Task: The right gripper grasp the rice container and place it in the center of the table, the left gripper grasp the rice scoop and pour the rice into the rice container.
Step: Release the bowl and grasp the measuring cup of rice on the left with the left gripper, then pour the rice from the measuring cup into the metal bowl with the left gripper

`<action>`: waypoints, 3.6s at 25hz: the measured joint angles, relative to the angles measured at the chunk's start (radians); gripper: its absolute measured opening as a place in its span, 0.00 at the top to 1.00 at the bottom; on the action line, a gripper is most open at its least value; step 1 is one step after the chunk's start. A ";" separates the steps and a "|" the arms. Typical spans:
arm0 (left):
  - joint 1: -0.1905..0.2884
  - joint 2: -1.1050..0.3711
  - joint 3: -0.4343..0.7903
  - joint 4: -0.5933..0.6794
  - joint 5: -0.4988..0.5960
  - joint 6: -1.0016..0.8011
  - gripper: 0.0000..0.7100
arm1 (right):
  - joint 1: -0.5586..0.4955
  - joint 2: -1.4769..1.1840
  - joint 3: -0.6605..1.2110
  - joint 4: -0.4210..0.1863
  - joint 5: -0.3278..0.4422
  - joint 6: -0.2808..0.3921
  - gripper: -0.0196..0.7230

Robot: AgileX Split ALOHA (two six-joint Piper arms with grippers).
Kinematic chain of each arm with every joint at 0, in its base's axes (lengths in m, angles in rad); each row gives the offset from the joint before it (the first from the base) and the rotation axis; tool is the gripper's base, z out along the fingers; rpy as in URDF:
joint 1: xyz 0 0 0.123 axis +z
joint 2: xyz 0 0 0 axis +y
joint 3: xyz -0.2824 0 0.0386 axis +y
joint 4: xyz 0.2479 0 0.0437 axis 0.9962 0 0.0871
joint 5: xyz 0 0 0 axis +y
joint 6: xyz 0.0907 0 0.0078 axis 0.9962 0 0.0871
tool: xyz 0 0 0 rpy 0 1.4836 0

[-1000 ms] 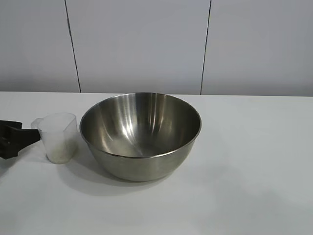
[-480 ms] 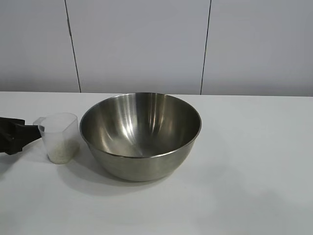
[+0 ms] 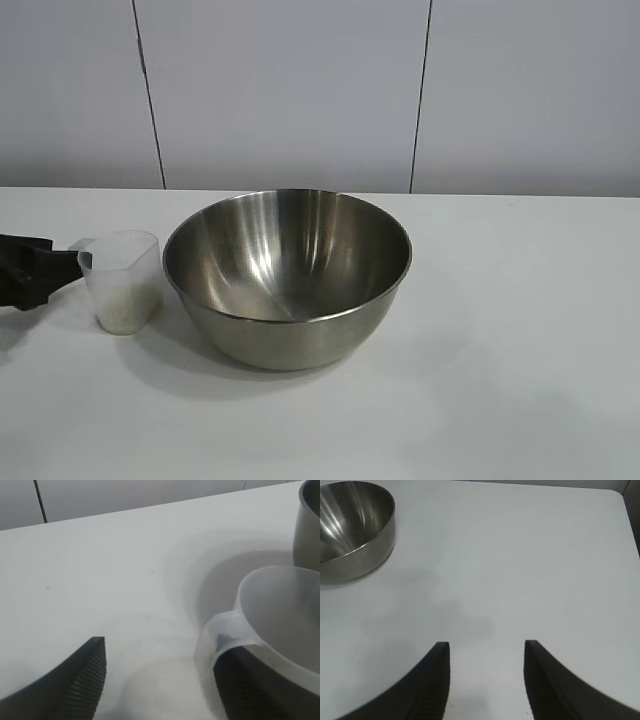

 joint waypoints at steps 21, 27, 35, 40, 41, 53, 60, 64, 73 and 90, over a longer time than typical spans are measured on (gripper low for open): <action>0.000 -0.029 -0.016 -0.001 -0.003 -0.016 0.58 | 0.000 0.000 0.000 0.000 0.000 0.000 0.55; 0.000 -0.029 -0.016 0.002 -0.003 -0.021 0.97 | 0.000 0.000 0.000 0.000 -0.001 0.000 0.55; 0.000 -0.033 -0.016 -0.031 -0.002 -0.059 0.99 | 0.000 0.000 0.000 0.000 -0.001 0.000 0.55; 0.000 -0.105 -0.016 -0.045 0.001 -0.083 0.99 | 0.000 0.000 0.000 0.000 -0.001 0.000 0.55; 0.000 -0.134 -0.016 -0.047 0.001 -0.087 0.99 | 0.000 0.000 0.000 0.000 -0.001 0.000 0.55; -0.173 -0.648 -0.012 0.086 0.406 -0.127 0.99 | 0.000 0.000 0.000 0.000 -0.001 0.000 0.55; -0.491 -0.757 -0.005 -0.187 0.670 0.193 0.99 | 0.000 0.000 0.000 0.000 0.001 0.000 0.55; -0.630 -0.757 -0.004 -0.518 0.711 0.600 0.99 | 0.000 0.000 0.000 0.000 0.001 0.000 0.55; -0.837 -0.599 -0.048 -1.205 0.627 1.560 0.99 | 0.000 0.000 0.000 0.000 0.000 0.000 0.55; -0.976 -0.515 -0.086 -1.431 0.474 2.760 0.99 | 0.000 0.000 0.000 0.000 0.000 0.000 0.55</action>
